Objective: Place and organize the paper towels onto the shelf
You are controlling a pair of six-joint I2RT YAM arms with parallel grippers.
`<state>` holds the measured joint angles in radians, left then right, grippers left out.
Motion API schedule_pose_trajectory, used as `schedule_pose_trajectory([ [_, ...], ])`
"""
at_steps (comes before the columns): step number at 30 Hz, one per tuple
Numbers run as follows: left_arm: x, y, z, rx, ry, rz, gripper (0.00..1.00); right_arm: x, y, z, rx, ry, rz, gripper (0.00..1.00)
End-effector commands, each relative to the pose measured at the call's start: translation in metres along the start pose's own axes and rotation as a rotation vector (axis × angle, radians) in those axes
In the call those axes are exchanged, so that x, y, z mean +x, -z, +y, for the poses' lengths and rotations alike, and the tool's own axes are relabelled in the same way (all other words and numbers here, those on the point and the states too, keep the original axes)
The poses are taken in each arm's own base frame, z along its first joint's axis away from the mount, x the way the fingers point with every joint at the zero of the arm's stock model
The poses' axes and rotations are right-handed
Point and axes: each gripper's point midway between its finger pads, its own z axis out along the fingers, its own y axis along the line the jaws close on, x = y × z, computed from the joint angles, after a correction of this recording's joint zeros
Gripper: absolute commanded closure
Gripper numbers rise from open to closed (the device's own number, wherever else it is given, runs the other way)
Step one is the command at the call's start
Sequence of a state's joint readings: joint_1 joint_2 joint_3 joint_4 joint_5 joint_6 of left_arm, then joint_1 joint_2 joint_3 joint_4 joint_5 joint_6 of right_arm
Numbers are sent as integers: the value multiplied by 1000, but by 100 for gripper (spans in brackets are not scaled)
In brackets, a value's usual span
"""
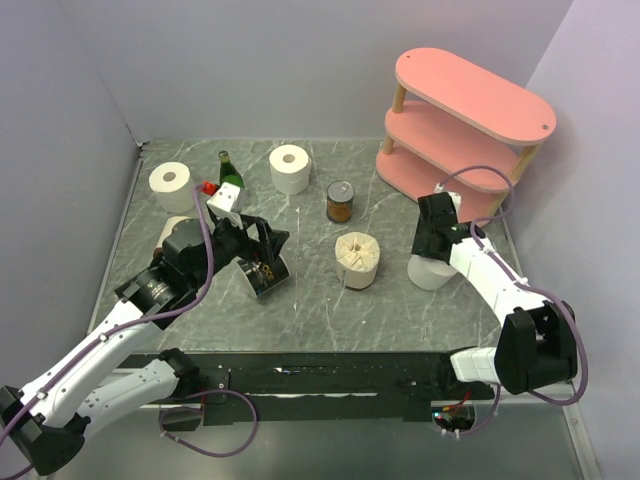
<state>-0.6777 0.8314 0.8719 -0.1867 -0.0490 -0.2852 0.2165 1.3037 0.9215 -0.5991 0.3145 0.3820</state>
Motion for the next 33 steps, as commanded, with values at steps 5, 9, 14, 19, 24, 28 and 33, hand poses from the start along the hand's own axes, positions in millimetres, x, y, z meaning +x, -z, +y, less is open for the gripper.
schedule_pose_trajectory([
  [5, -24, 4, -13, 49, 4, -59, 4, -63, 3, 34, -109, 334, -160, 56],
  [9, -24, 5, -13, 50, 3, -60, 4, -78, 5, 30, -56, 392, -179, 57],
  [14, -26, 6, -15, 54, 2, -65, 4, -91, 21, 35, -57, 464, -253, 59],
  [19, -26, 7, -15, 56, 0, -68, 4, -134, 89, 45, -69, 547, -399, 56],
  [24, -27, 7, -14, 50, -2, -68, 4, -189, 160, 35, 30, 553, -562, 56],
  [28, -27, 8, -13, 47, -2, -74, 4, -225, 205, 21, 81, 561, -687, 56],
  [33, -26, 7, -14, 53, -1, -67, 4, -264, 254, 4, 145, 572, -827, 56],
])
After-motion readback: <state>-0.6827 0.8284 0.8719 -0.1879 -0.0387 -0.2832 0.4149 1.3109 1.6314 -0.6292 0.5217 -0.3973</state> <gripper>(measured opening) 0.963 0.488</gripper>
